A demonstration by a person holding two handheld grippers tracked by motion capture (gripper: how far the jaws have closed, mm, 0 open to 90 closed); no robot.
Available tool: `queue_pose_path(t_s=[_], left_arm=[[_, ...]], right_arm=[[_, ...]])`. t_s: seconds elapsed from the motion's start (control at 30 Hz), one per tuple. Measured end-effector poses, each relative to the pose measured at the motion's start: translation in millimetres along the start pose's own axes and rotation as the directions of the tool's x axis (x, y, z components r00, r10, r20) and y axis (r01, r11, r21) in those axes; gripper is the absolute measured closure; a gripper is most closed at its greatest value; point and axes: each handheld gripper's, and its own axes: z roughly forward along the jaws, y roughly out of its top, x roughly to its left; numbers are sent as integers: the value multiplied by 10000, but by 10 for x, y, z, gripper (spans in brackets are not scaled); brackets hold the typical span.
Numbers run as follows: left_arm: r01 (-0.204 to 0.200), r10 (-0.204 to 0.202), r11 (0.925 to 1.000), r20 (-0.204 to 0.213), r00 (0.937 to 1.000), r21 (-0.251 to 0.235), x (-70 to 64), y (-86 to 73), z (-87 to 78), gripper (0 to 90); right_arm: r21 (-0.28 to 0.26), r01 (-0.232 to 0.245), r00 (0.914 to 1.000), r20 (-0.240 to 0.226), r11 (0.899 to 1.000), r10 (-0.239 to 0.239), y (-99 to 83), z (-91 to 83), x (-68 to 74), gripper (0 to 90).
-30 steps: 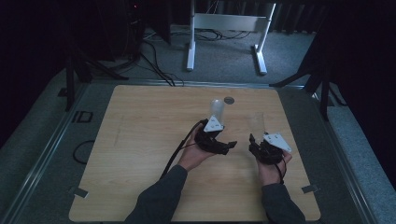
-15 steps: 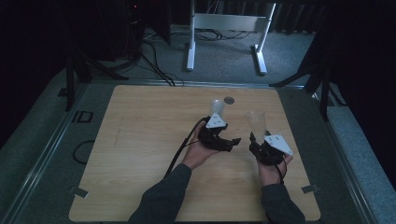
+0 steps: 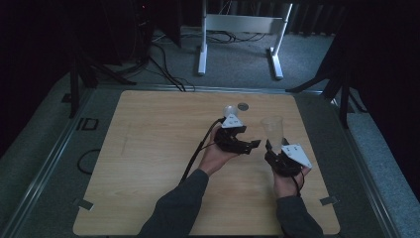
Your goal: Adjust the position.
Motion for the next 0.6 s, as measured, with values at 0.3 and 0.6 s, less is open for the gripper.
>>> queue_pose_path(t_s=[0.3,0.6], left_arm=[[65,-64,9999,44,10000,-120,-32,84,64,226],[674,-668,9975,234,9975,-223,-19,126,188,199]], right_arm=[[-156,-85,9999,-103,9998,83,27,-18,19,423],[-304,-136,9996,-268,9994,128,24,-35,62,423]])
